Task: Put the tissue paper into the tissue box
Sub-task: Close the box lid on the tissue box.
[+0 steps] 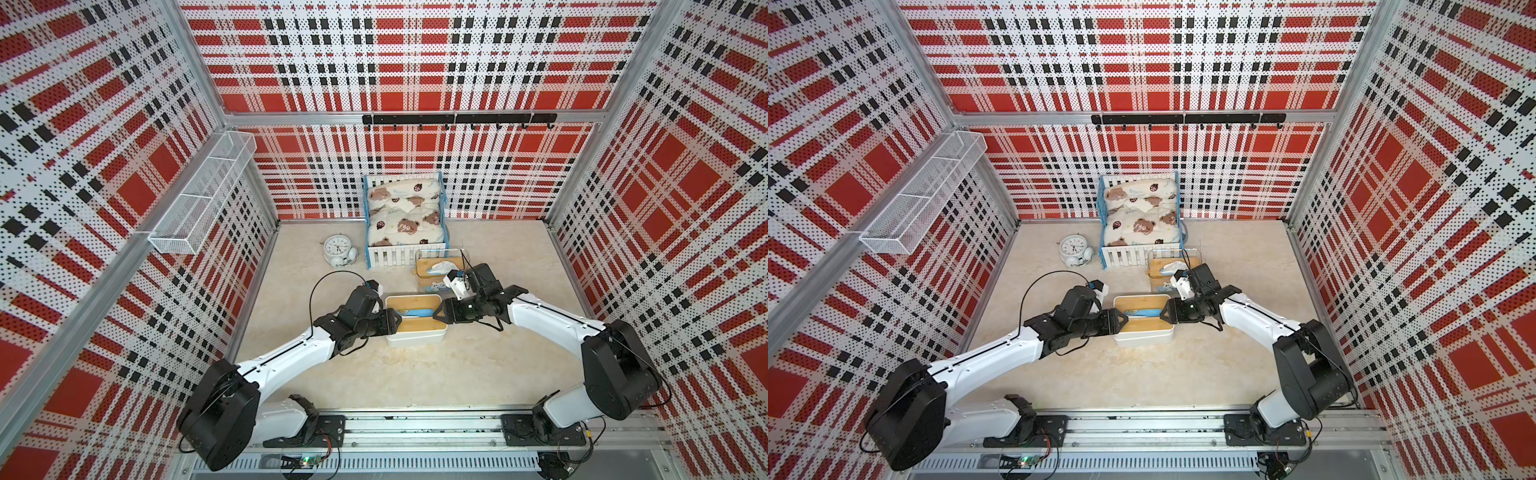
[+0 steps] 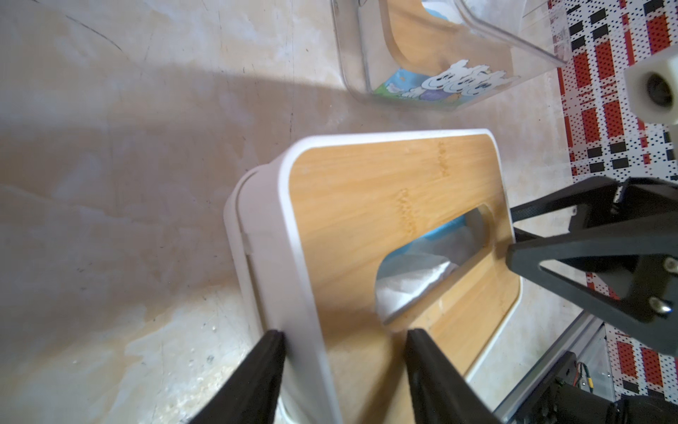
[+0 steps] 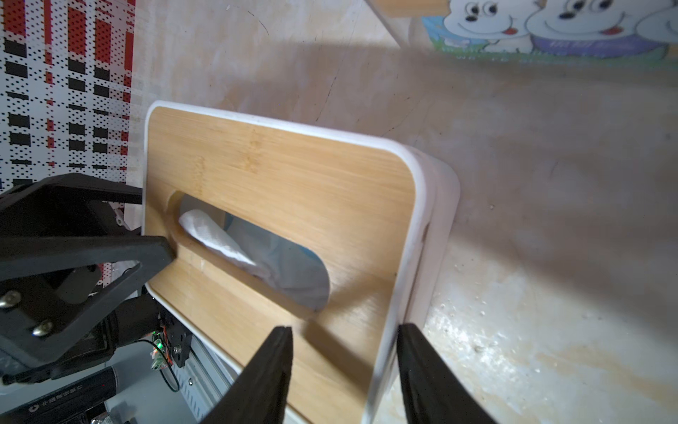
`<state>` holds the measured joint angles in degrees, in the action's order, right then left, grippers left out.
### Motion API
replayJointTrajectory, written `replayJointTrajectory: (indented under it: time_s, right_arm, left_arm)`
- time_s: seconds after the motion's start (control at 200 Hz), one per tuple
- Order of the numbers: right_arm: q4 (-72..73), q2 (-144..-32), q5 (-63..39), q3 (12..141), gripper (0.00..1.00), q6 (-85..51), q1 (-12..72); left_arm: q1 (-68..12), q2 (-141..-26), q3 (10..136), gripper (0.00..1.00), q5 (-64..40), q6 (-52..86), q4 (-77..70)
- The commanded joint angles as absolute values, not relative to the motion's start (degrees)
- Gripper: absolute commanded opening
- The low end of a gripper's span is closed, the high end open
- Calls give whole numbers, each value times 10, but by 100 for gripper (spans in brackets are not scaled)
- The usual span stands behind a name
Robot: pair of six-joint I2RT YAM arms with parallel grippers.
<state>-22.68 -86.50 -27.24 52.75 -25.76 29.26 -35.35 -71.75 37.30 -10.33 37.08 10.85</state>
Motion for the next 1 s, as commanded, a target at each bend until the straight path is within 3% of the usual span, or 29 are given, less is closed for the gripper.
replayJointTrajectory:
  time_s: [0.0, 0.205, 0.516, 0.726, 0.997]
  right_arm:
    - [-231, -863, -275, 540, 56, -245, 299]
    - [-229, -874, -275, 541, 57, -244, 299]
    - [-215, -861, -290, 537, 62, -255, 299]
    - [-187, -862, -317, 529, 67, -277, 299]
    - [-159, -847, -331, 511, 75, -301, 299]
  left_arm:
    - [-355, -712, 355, 51, -119, 370, 102]
    - [-355, -707, 340, 40, -121, 378, 99]
    - [-365, -720, 314, 46, -113, 401, 98]
    - [-363, -734, 301, 44, -157, 427, 58]
    - [-318, -727, 253, 48, -182, 458, 21]
